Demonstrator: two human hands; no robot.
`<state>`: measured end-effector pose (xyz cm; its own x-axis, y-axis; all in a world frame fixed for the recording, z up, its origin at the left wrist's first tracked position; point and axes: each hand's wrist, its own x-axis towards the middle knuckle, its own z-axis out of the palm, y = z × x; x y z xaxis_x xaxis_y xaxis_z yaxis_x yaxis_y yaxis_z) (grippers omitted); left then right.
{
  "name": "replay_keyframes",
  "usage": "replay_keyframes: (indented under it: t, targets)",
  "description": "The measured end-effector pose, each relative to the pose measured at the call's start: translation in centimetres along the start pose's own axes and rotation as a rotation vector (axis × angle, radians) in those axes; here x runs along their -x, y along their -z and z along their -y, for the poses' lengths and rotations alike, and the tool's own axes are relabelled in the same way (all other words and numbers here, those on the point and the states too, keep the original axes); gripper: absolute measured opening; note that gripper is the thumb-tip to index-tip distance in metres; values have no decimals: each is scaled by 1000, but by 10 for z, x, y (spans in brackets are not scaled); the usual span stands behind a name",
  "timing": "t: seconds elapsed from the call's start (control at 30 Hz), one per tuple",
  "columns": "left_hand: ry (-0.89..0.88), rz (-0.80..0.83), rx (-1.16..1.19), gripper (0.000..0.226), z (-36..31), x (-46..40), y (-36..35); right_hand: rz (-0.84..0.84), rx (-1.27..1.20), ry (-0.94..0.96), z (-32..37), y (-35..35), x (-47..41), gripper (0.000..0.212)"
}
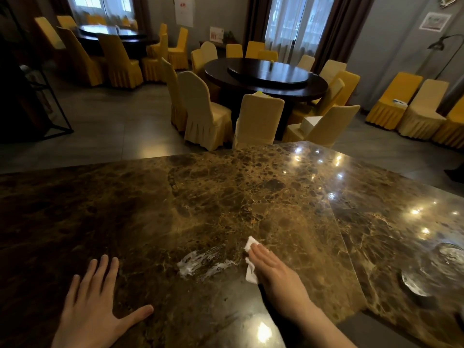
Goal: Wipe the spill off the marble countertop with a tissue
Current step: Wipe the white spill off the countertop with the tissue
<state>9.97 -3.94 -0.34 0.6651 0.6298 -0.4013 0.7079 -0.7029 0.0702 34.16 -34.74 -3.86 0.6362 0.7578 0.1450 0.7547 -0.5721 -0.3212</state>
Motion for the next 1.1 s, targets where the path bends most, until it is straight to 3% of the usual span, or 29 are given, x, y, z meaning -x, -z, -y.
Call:
replay_keyframes:
  t: [0.23,0.47,0.63,0.77,1.0,1.1]
  targets:
    - [-6,1,-8,150,0,1,0,-19,4,-282,0,-6,-64,52]
    - [-9,6,-19,150,1,-2,-2,-12,7,-2,23,-17,21,56]
    - [-5,6,-32,150,2,-4,-3,13,3,-104,-3,-1,-40,52]
    - [-14,-12,-27,150,4,-3,-5,4,-5,-211,13,-7,-67,54]
    - [-33,-79,-3,146,10,-7,-18,41,-55,67,53,-25,17,58]
    - [-36,-103,-13,146,12,-8,-21,72,-15,80,52,-27,2,58]
